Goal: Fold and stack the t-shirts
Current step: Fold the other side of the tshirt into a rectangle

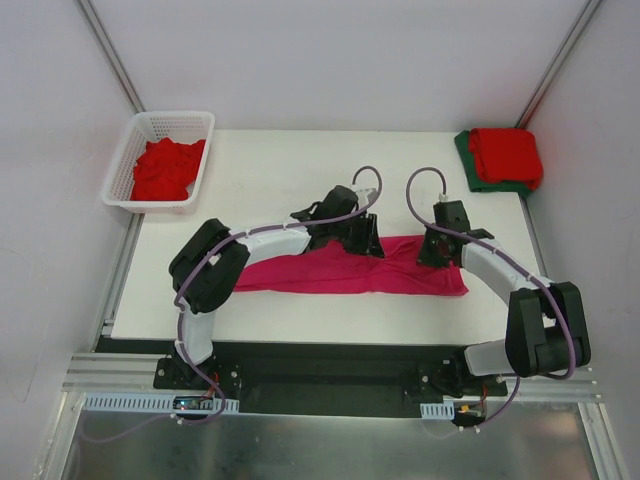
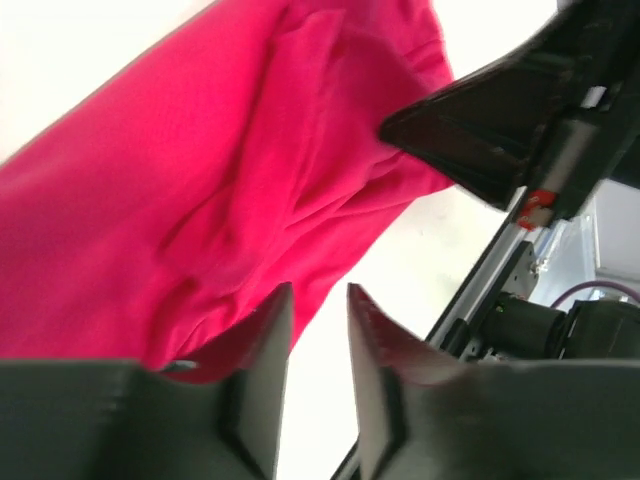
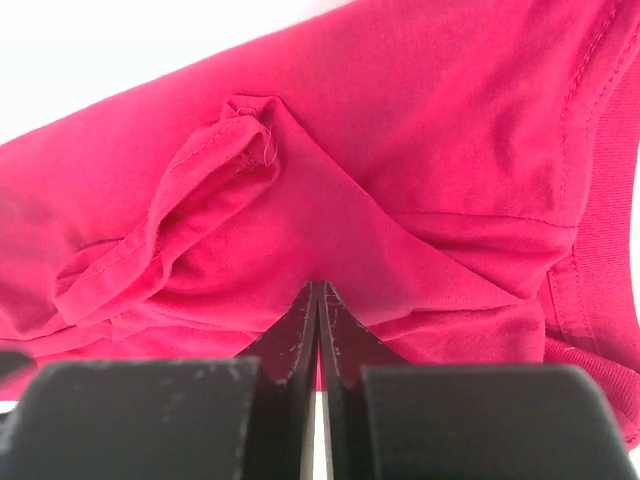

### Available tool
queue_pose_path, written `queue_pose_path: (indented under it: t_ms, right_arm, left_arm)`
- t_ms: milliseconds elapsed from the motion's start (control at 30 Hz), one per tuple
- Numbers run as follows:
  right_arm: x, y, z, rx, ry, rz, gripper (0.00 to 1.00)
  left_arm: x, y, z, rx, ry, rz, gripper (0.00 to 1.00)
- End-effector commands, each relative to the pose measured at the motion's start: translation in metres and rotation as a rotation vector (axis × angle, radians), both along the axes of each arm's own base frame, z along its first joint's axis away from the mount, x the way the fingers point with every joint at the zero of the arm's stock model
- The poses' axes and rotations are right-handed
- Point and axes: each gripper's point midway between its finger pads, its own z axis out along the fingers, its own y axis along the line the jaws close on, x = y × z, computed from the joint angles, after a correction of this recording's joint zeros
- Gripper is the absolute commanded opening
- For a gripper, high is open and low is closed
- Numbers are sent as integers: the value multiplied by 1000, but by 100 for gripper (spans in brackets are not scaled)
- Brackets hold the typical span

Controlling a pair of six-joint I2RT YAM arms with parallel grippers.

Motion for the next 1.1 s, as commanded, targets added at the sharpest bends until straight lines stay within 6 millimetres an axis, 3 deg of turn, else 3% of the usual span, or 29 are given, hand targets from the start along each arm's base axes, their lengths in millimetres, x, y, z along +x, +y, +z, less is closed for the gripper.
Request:
queue_pose_path:
  t_ms: [0,33,67,333,500,1067]
  right_arm:
    - [5,1,2,7,-30,-18,1]
    - [4,1,1,6,-27,-20,1]
    - [4,1,1,5,-27,-19,1]
    - [4,0,0,-3,-19,-18,1]
    - [4,0,-1,-3,-16,-13,1]
    - [0,-4,-5,-25,0,-8,1]
  left_arm:
    - [-3,-30,18,-41,-59,-72,19]
    - [-6,-35,13,-37,-53,-84,5]
    - [-7,-38,12,-37,-52,-89,0]
    - [-10,-55,-2,-34,-66,-100,0]
    - [-7,-55,-15,-16,-71,-85,0]
    - [14,-66,-29,-7,-93,-28,0]
